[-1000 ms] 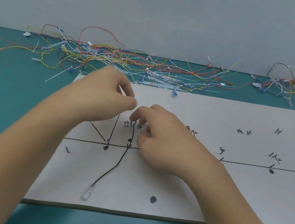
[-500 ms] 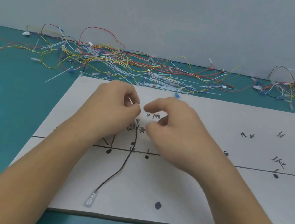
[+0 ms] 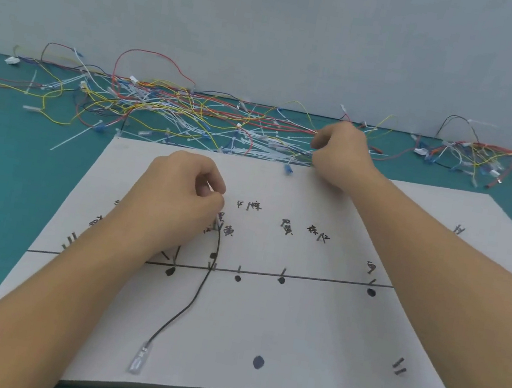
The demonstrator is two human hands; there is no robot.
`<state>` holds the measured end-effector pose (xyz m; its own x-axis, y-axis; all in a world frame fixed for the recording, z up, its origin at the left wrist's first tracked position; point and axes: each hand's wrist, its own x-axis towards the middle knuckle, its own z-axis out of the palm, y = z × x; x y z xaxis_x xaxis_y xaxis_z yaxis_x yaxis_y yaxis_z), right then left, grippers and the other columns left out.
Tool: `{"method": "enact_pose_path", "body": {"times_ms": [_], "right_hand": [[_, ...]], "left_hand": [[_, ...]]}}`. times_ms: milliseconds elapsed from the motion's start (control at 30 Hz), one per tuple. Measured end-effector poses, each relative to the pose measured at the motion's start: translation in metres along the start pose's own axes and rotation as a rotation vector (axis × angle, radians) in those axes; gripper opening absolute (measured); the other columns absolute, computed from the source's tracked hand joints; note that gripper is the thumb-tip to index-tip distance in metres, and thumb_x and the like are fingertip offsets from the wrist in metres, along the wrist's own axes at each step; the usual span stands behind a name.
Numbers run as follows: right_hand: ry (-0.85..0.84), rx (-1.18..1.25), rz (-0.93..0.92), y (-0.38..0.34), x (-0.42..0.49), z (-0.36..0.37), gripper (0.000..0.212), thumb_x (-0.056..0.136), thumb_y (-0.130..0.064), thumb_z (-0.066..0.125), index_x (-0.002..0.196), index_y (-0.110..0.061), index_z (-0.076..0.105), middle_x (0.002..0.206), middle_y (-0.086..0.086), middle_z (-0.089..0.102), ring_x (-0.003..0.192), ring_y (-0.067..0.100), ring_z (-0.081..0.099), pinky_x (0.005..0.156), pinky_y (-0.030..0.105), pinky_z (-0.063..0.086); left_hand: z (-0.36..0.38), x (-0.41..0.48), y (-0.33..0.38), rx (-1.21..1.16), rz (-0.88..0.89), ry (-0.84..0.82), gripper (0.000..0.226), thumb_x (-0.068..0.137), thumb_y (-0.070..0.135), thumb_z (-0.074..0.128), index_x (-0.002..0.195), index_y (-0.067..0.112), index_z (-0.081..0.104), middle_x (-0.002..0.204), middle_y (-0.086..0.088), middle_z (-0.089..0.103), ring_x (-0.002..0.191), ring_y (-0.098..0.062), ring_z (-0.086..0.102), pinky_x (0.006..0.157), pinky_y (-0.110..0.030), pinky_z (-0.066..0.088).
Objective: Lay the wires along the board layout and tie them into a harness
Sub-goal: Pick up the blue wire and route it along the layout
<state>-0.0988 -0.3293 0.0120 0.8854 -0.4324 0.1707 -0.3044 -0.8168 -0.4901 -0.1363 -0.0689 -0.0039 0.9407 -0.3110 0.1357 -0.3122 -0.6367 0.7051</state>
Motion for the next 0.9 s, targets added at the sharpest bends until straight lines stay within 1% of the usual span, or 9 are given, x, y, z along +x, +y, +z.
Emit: {"method": "enact_pose_path", "body": {"times_ms": [67,167,300,367,467,633,700,767,900], "right_hand": [[-0.009,0.004,-0.003,0.001,0.006,-0.001,0.027,0.083,0.004,0.055,0.094,-0.012,0.074,0.102,0.009,0.065,0.094,0.022,0.058,0.078,0.024,0.045],[0.0,-0.005,-0.027,-0.001,0.008,0.004,0.014,0.08,0.0,0.06,0.08,-0.012,0.067,0.085,0.009,0.064,0.085,0.024,0.058,0.069,0.025,0.041],[-0.028,-0.045,-0.097,0.001,0.008,0.013,0.009,0.083,-0.008,0.07,0.086,-0.011,0.077,0.085,0.008,0.07,0.087,0.022,0.059,0.072,0.025,0.041],[-0.015,-0.046,-0.113,0.002,0.01,0.014,0.01,0.084,-0.011,0.073,0.092,-0.013,0.08,0.083,0.004,0.066,0.086,0.019,0.057,0.074,0.023,0.039],[0.01,-0.026,-0.112,0.004,0.01,0.015,0.018,0.083,-0.004,0.068,0.091,-0.014,0.081,0.079,0.001,0.064,0.084,0.018,0.058,0.073,0.021,0.039],[0.044,-0.021,-0.065,0.004,0.009,0.017,0.021,0.083,-0.001,0.063,0.096,-0.009,0.078,0.091,0.006,0.068,0.089,0.021,0.059,0.074,0.024,0.042],[0.017,-0.039,-0.022,0.005,0.01,0.015,0.024,0.084,0.0,0.058,0.097,-0.004,0.077,0.099,0.013,0.073,0.094,0.026,0.064,0.077,0.027,0.049],[-0.006,-0.077,0.019,0.004,0.011,0.01,0.027,0.087,-0.001,0.053,0.105,0.001,0.073,0.106,0.019,0.071,0.102,0.034,0.065,0.085,0.035,0.055],[-0.019,-0.129,0.0,0.004,0.015,0.004,0.028,0.092,0.001,0.049,0.108,0.002,0.072,0.116,0.019,0.069,0.11,0.037,0.063,0.095,0.04,0.053]], "left_hand": [[0.0,0.001,-0.001,-0.007,-0.003,-0.004,0.018,0.083,0.015,0.061,0.081,0.03,0.071,0.073,0.008,0.067,0.06,0.001,0.059,0.055,-0.02,0.04],[-0.003,0.001,-0.002,-0.029,-0.007,0.009,0.019,0.083,0.015,0.061,0.08,0.03,0.071,0.074,0.009,0.067,0.059,0.002,0.058,0.055,-0.02,0.04],[-0.005,0.003,-0.003,-0.035,-0.002,0.028,0.019,0.083,0.014,0.062,0.08,0.029,0.072,0.073,0.008,0.067,0.058,0.004,0.056,0.055,-0.019,0.038],[-0.006,0.003,-0.004,-0.036,-0.005,0.027,0.018,0.084,0.014,0.062,0.081,0.029,0.072,0.075,0.008,0.067,0.058,0.004,0.055,0.056,-0.02,0.038],[-0.007,0.004,-0.005,-0.035,-0.007,0.026,0.018,0.085,0.014,0.063,0.082,0.029,0.072,0.075,0.008,0.068,0.059,0.005,0.055,0.057,-0.021,0.039],[-0.007,0.004,-0.005,-0.029,-0.016,0.033,0.018,0.085,0.014,0.063,0.082,0.029,0.072,0.075,0.008,0.067,0.058,0.006,0.054,0.057,-0.02,0.039],[-0.008,0.005,-0.005,-0.026,-0.016,0.027,0.018,0.085,0.014,0.063,0.082,0.029,0.072,0.075,0.008,0.067,0.059,0.002,0.055,0.058,-0.021,0.039],[-0.008,0.005,-0.006,-0.023,-0.015,0.025,0.018,0.085,0.015,0.063,0.081,0.03,0.072,0.076,0.008,0.067,0.059,0.0,0.055,0.058,-0.022,0.039],[-0.009,0.005,-0.006,-0.024,-0.011,0.022,0.018,0.085,0.015,0.063,0.082,0.03,0.072,0.075,0.009,0.067,0.058,0.004,0.055,0.058,-0.021,0.038]]}}
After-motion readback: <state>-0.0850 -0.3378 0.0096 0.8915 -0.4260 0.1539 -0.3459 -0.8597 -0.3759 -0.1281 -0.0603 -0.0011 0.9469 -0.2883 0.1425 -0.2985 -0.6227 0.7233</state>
